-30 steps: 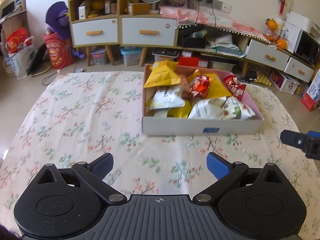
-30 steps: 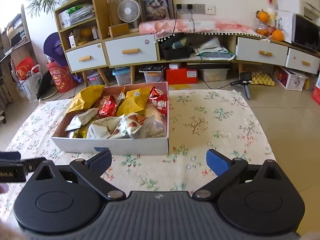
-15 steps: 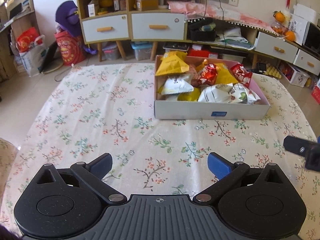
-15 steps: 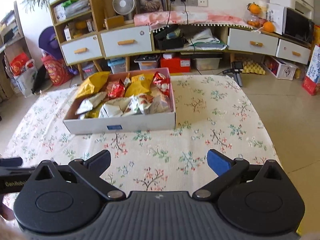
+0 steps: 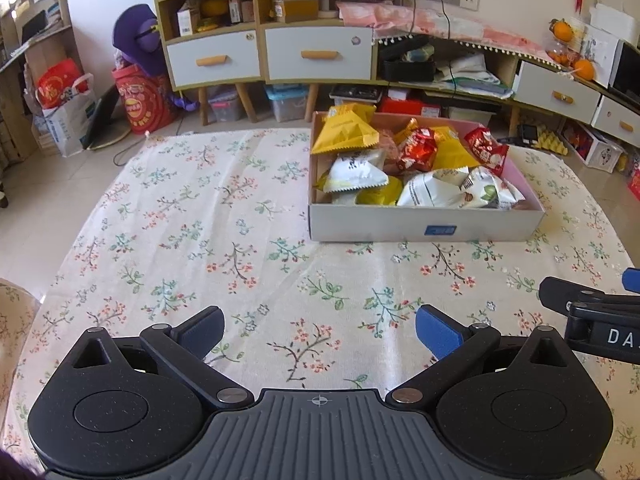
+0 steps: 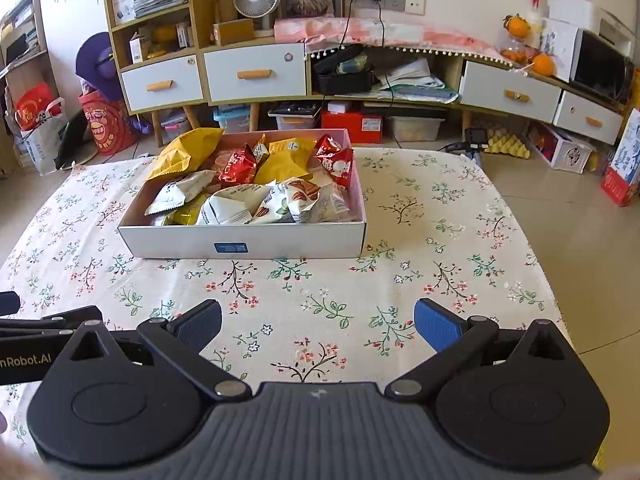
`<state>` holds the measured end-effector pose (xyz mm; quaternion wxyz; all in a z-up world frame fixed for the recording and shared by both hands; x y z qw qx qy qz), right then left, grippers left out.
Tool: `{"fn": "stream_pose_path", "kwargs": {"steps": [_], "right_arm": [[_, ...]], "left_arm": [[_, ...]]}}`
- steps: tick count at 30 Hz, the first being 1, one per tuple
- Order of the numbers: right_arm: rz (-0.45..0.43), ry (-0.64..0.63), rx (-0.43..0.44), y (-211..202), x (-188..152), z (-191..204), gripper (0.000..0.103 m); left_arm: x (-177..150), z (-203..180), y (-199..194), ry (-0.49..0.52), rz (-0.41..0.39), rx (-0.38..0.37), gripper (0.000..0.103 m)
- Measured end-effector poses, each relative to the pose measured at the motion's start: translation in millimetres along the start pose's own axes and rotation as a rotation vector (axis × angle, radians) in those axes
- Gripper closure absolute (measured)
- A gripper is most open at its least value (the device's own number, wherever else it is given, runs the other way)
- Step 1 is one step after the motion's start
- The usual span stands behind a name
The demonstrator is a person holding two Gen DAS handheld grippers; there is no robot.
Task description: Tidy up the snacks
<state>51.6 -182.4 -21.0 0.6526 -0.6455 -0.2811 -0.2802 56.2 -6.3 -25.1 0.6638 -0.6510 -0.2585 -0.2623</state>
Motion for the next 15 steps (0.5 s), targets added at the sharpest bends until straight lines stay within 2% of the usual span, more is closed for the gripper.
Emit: {"fn": "stream_pose_path", "kwargs": {"steps": [15], "right_arm": [[0.024, -0.034, -0.003, 0.3, -3.8, 6.6, 0.000]], "left_arm": [[-1.3, -5.5, -2.0, 0.005, 0.000, 0.001, 0.000]]}}
Point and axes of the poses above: each gripper's, at about its wrist camera, not at the fingertips, and y roughly the way its jaws point, z to its left, x to its top, the point moved 4 cm from there along y, roughly the way its jaws point, and after that the axes turned 2 degrees about -z, right-handed, at the moved point
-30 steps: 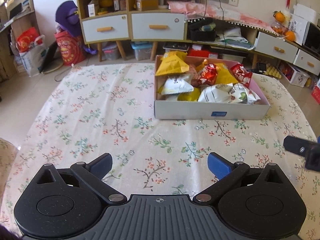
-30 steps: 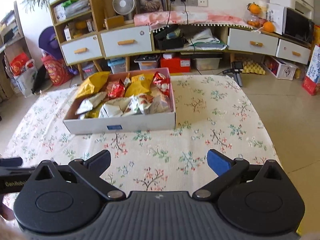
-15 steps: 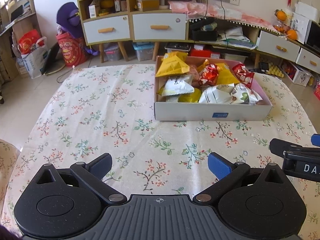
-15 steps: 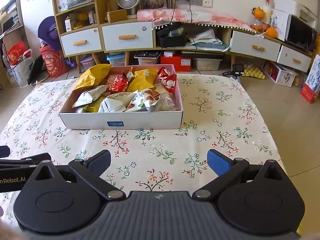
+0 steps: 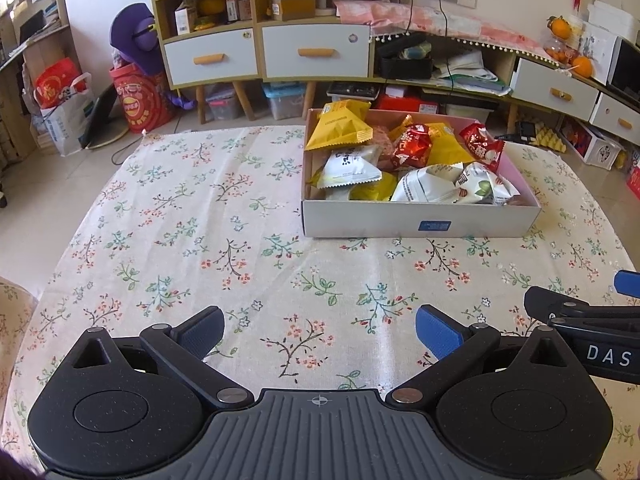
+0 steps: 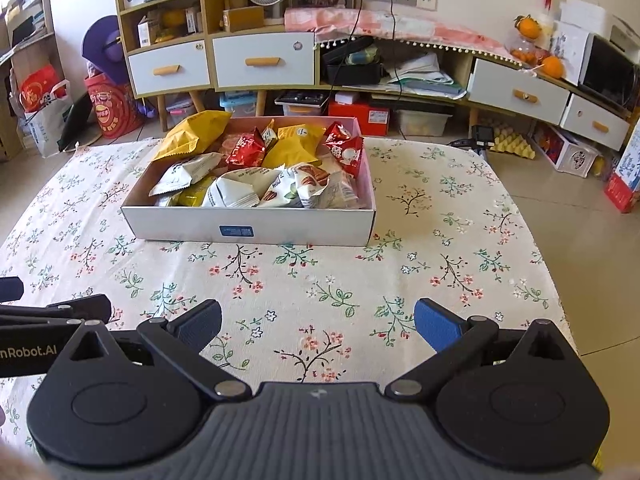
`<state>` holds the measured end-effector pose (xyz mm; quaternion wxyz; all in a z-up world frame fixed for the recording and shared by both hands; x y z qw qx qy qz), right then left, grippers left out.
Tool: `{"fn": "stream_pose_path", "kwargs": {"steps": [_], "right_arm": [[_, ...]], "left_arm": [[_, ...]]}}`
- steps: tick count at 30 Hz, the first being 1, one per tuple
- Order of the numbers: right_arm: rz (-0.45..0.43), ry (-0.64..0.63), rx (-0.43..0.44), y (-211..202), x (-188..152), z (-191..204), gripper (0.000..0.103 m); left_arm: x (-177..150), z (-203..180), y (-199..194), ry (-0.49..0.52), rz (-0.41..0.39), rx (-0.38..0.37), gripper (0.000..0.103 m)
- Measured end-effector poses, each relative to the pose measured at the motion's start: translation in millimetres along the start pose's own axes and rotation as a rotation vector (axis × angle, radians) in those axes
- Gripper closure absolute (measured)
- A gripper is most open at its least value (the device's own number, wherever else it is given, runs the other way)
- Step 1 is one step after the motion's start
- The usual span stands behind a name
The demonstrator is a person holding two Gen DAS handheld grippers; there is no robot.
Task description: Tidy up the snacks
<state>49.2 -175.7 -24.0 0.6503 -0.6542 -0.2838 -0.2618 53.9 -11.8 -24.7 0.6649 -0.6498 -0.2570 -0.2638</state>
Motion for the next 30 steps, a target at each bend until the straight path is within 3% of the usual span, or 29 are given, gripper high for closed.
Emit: {"fn": "stream_pose_path", "kwargs": {"steps": [30], "right_arm": [[0.015, -0.015, -0.010, 3.7, -1.7, 3.1, 0.000]], "left_arm": [[-0.5, 0.9, -0.6, -0.014, 0.009, -0.023, 0.000]]}}
Point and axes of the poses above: each gripper's, at about its wrist camera, not at the fingertips, and y roughly the way its jaws point, z to its left, x to its top, the point moved 4 cm from there along y, roughly the way its jaws point, and after that the axes turned 2 degrees about -z, right-handed, at the moved point
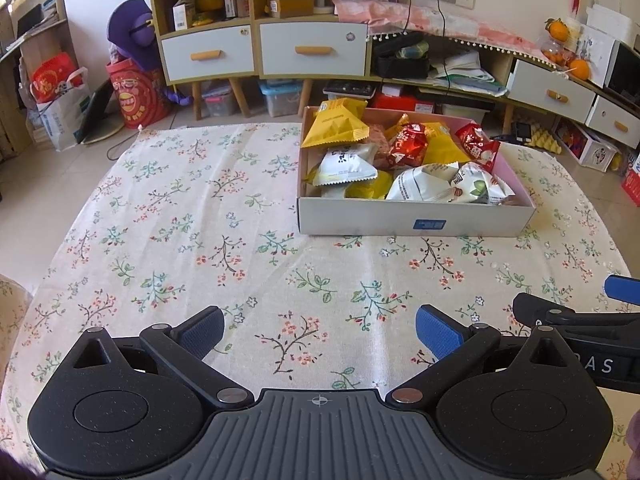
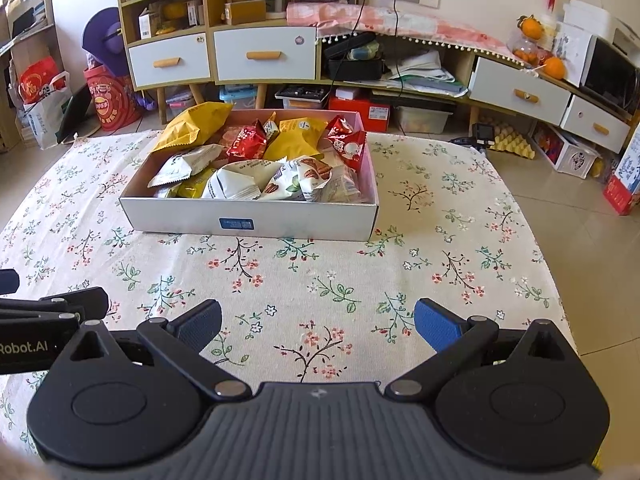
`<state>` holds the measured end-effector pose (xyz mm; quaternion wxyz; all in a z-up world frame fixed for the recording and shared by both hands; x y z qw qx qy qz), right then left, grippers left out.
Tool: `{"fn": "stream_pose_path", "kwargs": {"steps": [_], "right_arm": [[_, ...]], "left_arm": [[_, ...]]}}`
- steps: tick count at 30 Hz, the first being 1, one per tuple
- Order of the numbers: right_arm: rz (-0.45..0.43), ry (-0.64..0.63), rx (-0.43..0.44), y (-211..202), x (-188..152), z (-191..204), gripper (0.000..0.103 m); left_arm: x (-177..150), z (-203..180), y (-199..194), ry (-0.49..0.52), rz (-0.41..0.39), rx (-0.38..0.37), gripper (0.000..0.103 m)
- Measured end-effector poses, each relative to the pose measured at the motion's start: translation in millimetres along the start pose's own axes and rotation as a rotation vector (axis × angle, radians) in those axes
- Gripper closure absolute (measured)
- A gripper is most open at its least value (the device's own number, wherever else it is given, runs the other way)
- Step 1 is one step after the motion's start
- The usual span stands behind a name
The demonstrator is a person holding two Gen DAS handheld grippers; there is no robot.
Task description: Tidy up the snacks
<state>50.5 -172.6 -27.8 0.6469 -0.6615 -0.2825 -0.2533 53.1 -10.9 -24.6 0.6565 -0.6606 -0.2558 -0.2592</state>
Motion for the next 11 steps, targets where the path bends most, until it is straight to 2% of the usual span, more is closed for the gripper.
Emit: {"fn": "stream_pose_path", "kwargs": {"steps": [11], "right_arm": [[0.003, -0.008, -0.008, 2.0, -1.8, 0.4, 0.000]], "left_arm": [[-4.3, -1.3, 5.0, 0.001, 0.018, 0.000, 0.000]]}}
Point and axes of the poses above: each gripper's, at about its wrist camera, not at the fingertips, and y roughly the way its jaws point, z to its left, x to its top, the point moved 4 cm from there along y, roughly the way its jaws point, and after that the axes turned 2 degrees about -z, right-handed, at the moved point
